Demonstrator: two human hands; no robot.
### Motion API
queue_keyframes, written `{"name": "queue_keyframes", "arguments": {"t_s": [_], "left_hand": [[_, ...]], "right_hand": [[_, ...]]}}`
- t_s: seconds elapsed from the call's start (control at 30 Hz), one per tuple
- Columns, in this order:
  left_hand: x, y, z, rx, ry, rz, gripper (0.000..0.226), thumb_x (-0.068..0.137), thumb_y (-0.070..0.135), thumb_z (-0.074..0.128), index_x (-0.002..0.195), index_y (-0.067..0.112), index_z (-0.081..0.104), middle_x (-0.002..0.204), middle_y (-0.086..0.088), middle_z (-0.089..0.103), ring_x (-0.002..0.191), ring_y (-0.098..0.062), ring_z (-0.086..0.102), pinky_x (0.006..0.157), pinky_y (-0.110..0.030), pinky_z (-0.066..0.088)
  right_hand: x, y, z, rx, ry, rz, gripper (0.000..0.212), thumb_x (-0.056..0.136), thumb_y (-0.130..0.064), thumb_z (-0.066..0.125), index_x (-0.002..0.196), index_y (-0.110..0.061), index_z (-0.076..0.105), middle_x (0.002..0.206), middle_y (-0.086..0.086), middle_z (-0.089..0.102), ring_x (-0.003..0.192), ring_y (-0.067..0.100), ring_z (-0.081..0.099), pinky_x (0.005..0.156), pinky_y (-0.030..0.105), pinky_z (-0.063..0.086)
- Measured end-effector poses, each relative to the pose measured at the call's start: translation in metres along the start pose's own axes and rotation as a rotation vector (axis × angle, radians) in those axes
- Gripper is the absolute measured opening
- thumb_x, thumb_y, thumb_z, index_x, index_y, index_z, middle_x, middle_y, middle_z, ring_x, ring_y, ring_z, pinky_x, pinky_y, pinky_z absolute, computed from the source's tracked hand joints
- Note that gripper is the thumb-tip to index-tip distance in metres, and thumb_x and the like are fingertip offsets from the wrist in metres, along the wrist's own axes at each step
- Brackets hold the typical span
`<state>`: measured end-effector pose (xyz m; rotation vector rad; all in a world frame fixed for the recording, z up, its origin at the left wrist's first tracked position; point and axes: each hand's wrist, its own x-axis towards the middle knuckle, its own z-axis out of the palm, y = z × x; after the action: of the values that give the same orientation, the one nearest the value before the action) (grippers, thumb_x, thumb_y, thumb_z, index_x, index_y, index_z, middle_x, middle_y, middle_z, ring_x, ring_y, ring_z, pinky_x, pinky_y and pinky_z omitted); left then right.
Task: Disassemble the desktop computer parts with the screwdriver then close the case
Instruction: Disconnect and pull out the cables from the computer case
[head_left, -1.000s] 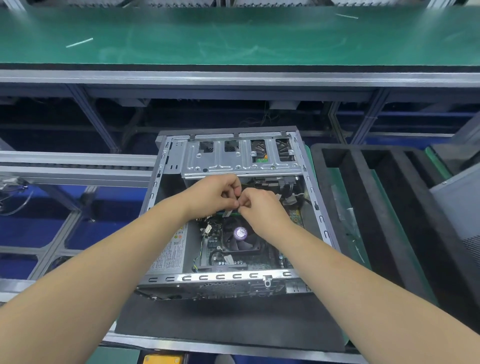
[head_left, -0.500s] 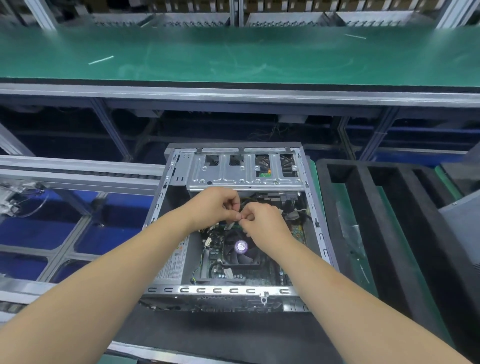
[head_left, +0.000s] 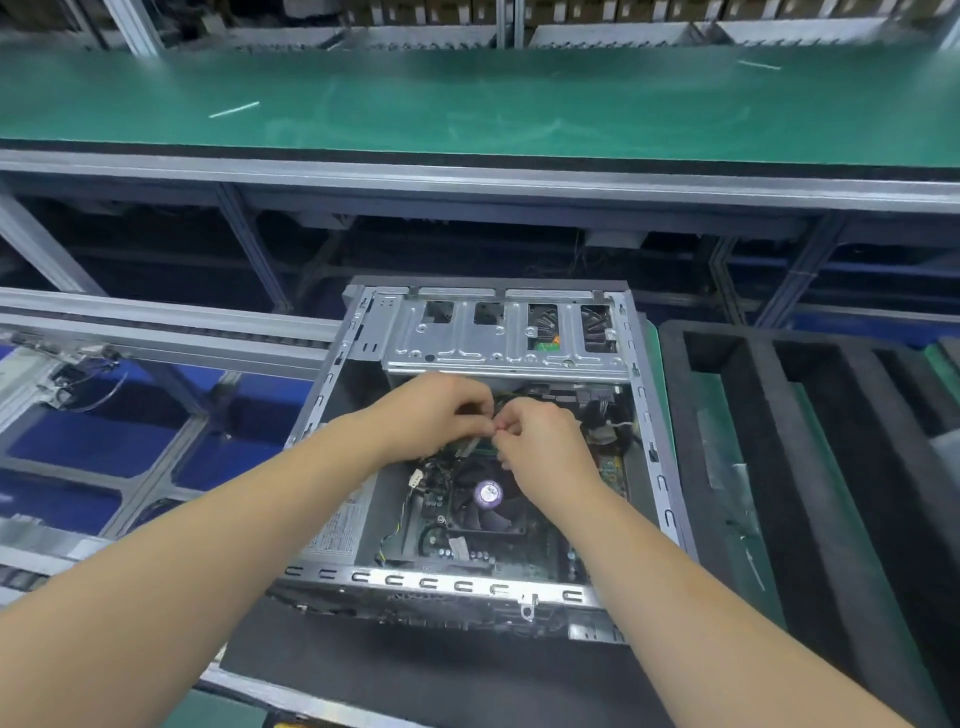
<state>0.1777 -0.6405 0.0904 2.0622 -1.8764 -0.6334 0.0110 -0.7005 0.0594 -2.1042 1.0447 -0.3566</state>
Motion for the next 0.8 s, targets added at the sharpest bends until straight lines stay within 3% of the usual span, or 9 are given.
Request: {"name": "queue_keyframes", "arguments": {"t_s": [0.23, 0.37, 0.5, 0.57, 0.67, 0.8], "left_hand": [[-0.0029, 0.0048, -0.0029, -0.103, -0.045, -0.034, 0.003, 0.09, 0.031, 0.071, 0.091, 0.031, 0.069, 0.077, 0.011, 0.075, 0.074, -0.006, 0.069, 0.073, -0.029, 0.055], [-0.0036, 0.0065, -0.0042, -0.212, -0.055, -0.073, 0.009, 0.088, 0.023, 0.071, 0.093, 0.029, 0.068, 0.081, 0.009, 0.076, 0.08, -0.009, 0.072, 0.082, -0.033, 0.056], [-0.0056, 0.0056, -0.0062, -0.315, -0.052, -0.07, 0.007, 0.09, 0.02, 0.075, 0.095, 0.023, 0.072, 0.089, 0.007, 0.078, 0.088, -0.006, 0.073, 0.083, -0.021, 0.053], [-0.0056, 0.0041, -0.0062, -0.315, -0.042, -0.073, 0.007, 0.092, 0.016, 0.072, 0.096, 0.021, 0.073, 0.088, 0.008, 0.078, 0.087, -0.002, 0.073, 0.078, -0.013, 0.049], [-0.0052, 0.0034, -0.0052, -0.245, -0.006, -0.08, 0.006, 0.094, 0.021, 0.07, 0.094, 0.026, 0.073, 0.078, 0.009, 0.076, 0.071, 0.003, 0.067, 0.064, -0.007, 0.042], [-0.0034, 0.002, -0.0031, -0.176, 0.013, -0.083, 0.005, 0.094, 0.028, 0.069, 0.09, 0.029, 0.071, 0.071, 0.01, 0.074, 0.061, 0.004, 0.061, 0.059, -0.014, 0.042]], "right_hand": [[-0.0005, -0.0005, -0.0049, -0.017, 0.032, 0.007, 0.012, 0.098, -0.013, 0.063, 0.105, -0.017, 0.073, 0.095, 0.006, 0.073, 0.091, 0.028, 0.07, 0.084, 0.041, 0.058], [-0.0016, -0.0006, -0.0052, -0.048, 0.021, 0.0, 0.013, 0.098, -0.013, 0.063, 0.105, -0.017, 0.073, 0.095, 0.004, 0.07, 0.093, 0.027, 0.069, 0.084, 0.039, 0.058], [-0.0013, -0.0004, -0.0059, -0.035, 0.03, 0.003, 0.011, 0.098, -0.014, 0.062, 0.096, -0.022, 0.069, 0.094, 0.002, 0.07, 0.092, 0.028, 0.069, 0.083, 0.04, 0.058], [-0.0011, 0.0001, -0.0054, -0.007, 0.035, 0.013, 0.013, 0.098, -0.013, 0.062, 0.094, -0.024, 0.066, 0.098, 0.005, 0.072, 0.091, 0.029, 0.07, 0.083, 0.044, 0.059], [-0.0006, 0.001, -0.0046, 0.047, 0.038, 0.035, 0.012, 0.097, -0.012, 0.065, 0.094, -0.023, 0.067, 0.099, 0.007, 0.073, 0.09, 0.029, 0.072, 0.084, 0.046, 0.06], [0.0005, 0.0029, -0.0021, 0.058, 0.042, 0.026, 0.014, 0.096, -0.011, 0.066, 0.092, -0.024, 0.067, 0.096, 0.006, 0.073, 0.093, 0.028, 0.071, 0.086, 0.046, 0.059]]}}
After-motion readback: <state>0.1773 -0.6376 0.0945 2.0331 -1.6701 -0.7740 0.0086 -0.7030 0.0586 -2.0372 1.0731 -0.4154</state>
